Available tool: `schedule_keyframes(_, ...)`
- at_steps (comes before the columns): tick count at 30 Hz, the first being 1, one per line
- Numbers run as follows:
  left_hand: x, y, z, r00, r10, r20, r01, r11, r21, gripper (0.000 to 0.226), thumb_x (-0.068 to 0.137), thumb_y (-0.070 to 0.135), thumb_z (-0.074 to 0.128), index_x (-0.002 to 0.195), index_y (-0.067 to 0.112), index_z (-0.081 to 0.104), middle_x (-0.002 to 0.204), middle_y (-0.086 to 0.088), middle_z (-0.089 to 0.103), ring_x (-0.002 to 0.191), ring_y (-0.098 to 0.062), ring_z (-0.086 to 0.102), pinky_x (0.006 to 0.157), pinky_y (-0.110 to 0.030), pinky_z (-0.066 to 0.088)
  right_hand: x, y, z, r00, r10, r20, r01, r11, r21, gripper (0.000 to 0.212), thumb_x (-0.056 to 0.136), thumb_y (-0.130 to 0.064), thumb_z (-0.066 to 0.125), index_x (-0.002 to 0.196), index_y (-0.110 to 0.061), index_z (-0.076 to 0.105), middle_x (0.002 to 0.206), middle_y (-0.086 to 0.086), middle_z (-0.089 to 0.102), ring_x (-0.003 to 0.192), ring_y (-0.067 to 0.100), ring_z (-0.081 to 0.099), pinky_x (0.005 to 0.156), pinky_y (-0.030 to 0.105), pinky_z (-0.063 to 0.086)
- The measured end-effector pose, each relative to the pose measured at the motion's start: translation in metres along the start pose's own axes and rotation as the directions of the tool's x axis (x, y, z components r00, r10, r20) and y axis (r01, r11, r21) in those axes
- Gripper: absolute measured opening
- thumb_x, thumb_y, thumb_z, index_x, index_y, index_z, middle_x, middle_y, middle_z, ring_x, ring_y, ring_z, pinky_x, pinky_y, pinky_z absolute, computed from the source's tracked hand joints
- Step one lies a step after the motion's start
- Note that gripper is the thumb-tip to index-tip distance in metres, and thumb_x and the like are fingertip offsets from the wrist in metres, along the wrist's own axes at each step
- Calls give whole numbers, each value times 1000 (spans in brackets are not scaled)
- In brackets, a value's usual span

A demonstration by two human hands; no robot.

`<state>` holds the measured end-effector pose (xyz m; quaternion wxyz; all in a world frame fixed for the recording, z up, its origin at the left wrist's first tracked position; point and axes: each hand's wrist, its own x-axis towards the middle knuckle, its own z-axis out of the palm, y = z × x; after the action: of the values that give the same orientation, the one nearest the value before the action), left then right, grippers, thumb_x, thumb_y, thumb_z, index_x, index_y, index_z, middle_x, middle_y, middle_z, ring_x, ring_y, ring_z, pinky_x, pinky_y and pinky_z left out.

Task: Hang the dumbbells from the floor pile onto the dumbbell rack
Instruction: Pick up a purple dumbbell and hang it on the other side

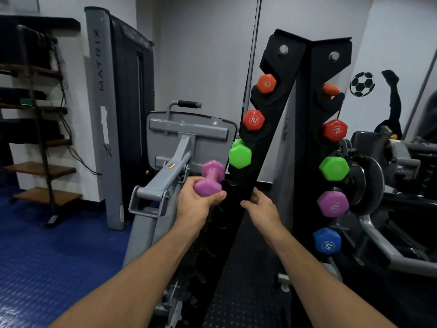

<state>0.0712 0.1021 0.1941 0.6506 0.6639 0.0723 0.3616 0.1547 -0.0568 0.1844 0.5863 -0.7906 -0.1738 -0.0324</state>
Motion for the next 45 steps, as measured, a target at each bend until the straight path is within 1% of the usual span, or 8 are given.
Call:
schedule_keyframes(4,23,-7,15,999,42,6,-42,996,74,60,64,18,97,111,17,60,101,-3,67,86,-19,69,74,-30,61,2,4,-1,1000,-13,-2,13,1000,6,48,90,-14,67,129,-41,64,104,-20,73,102,-2,67,80,12,45)
schedule_keyframes(11,43,-29,30,999,36,5,-36,979,199,62,50,36,97,100,25,61,95,1,68,93,-29,70,84,-52,60,2,5,-4,1000,-26,-14,26,999,-32,53,90,-9,64,136,-33,63,99,-20,71,87,-15,60,68,3,42)
schedule_keyframes(16,49,-30,37,995,73,64,-89,954,287,59,59,20,98,104,19,60,93,4,66,93,-26,67,86,-47,58,0,5,-3,999,-21,-29,20,1000,-18,63,87,-2,62,142,-34,59,101,-22,71,87,-17,59,80,6,49)
schedule_keyframes(19,49,-32,41,994,70,88,-95,942,322,58,61,23,97,106,19,60,93,9,64,91,-21,65,84,-39,57,-3,4,-3,1000,-15,-16,14,1000,-14,68,85,1,61,143,-33,57,100,-24,68,86,-19,59,71,0,44)
schedule_keyframes(24,53,-38,48,989,46,140,-88,948,307,62,60,27,98,109,21,60,100,6,65,96,-19,67,87,-48,60,-2,6,-6,1000,-8,3,8,1000,-19,69,82,4,59,140,-35,60,103,-22,71,92,-11,63,80,13,50)
schedule_keyframes(33,55,-37,47,981,5,193,-68,945,321,71,67,35,94,125,18,56,103,10,58,103,-16,63,91,-36,58,-1,11,-3,1000,-19,-14,19,1000,-16,72,82,7,54,140,-34,60,99,-25,70,101,1,70,89,24,56)
schedule_keyframes(38,58,-46,46,986,-39,162,-7,962,273,68,56,48,96,109,18,66,103,0,71,97,-18,70,89,-43,61,-1,12,-4,999,-29,-26,29,1000,-9,69,83,8,54,135,-36,62,101,-22,71,104,2,68,88,22,53)
schedule_keyframes(45,66,-48,41,974,-86,211,19,952,305,79,40,66,92,101,23,66,98,-2,73,93,-22,72,86,-48,61,8,20,-3,1000,-10,-2,10,1000,-12,73,83,5,55,150,-23,51,132,-4,69,118,8,64,89,19,51)
